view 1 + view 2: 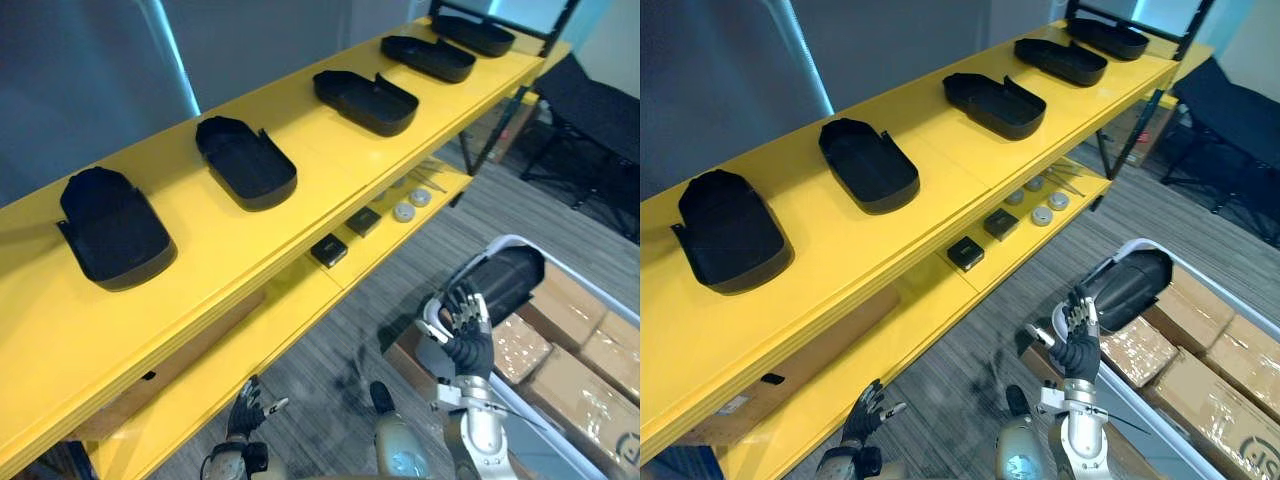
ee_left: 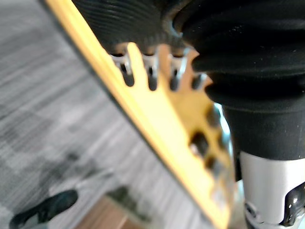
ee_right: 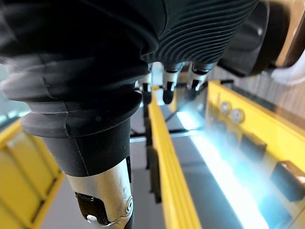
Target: Walk over and take plastic housings, then place them on the shelf
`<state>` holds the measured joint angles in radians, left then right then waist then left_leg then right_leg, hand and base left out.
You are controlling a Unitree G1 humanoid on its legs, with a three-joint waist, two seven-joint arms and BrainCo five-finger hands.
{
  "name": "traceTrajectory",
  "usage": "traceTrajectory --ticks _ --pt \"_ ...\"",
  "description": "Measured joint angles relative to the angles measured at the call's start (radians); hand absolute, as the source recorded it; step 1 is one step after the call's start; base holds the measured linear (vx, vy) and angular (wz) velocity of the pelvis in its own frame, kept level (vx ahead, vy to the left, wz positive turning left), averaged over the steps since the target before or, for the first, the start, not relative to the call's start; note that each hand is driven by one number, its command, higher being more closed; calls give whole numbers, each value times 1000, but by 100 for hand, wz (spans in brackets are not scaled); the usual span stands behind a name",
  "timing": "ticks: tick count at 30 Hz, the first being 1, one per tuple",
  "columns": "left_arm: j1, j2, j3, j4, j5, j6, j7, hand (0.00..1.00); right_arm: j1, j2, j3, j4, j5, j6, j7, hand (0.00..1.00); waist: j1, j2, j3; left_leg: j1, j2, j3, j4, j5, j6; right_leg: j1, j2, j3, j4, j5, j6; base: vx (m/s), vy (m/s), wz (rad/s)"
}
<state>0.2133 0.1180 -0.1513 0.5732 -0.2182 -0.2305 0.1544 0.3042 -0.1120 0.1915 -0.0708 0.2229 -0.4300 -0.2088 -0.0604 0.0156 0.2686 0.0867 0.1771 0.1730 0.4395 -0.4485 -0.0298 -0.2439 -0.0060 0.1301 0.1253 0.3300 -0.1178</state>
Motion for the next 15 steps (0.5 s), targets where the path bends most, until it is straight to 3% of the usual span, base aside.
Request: traceTrajectory --ticks 1,2,3,5,8,9,10,12,14,15 --pt "-14 13 7 1 -1 13 12 0 -6 6 10 11 0 -15 1 0 1 -17 2 -3 3 10 -17 19 -13 -22 -13 -59 179 -180 23 -160 -19 -45" --pt "-19 29 16 2 -1 21 25 0 -13 5 27 25 -2 -29 0 0 11 -22 2 -5 16 13 -16 32 -16 -25 -21 -97 321 -277 29 -115 7 -32" --pt "-16 44 31 3 -1 23 36 0 -44 3 56 44 -6 -33 -12 0 30 -18 -1 -20 48 31 -2 36 -19 -7 -36 -134 434 -334 27 -137 6 -61" --pt "-6 72 36 32 -2 33 40 0 -98 5 111 70 -14 -31 -40 0 52 -17 -2 -47 84 58 11 43 -32 20 -91 -159 491 -353 18 -120 -10 -67" --pt "11 77 43 94 -2 35 40 0 -116 20 155 85 -42 -6 -85 0 69 -28 -8 -72 127 95 13 65 -68 82 -189 -158 441 -339 32 -66 -113 -59" --pt "23 77 43 107 -9 25 40 0 -110 28 163 86 -45 9 -101 0 73 -41 -16 -72 139 119 16 73 -82 105 -217 -159 388 -318 63 -13 -263 -70" --pt "25 78 43 118 -9 14 40 0 -100 35 169 88 -44 21 -103 0 73 -57 -26 -73 150 142 20 82 -99 130 -227 -160 313 -272 118 -10 -333 -65" --pt "19 61 40 119 -9 2 41 0 -77 30 166 94 -43 31 -101 0 71 -65 -39 -69 175 159 12 109 -132 176 -211 -211 219 -334 229 19 -322 -52" --pt "-7 30 17 116 -10 -12 43 0 -48 11 153 93 -41 36 -90 0 49 -51 -50 -68 193 168 -22 156 -154 191 -195 -266 153 -379 295 50 -348 -39" --pt "-33 -1 -1 116 -10 -13 52 0 -33 -11 132 93 -41 39 -73 0 32 -37 -51 -66 198 168 -38 191 -159 202 -186 -281 122 -396 309 64 -346 -25"
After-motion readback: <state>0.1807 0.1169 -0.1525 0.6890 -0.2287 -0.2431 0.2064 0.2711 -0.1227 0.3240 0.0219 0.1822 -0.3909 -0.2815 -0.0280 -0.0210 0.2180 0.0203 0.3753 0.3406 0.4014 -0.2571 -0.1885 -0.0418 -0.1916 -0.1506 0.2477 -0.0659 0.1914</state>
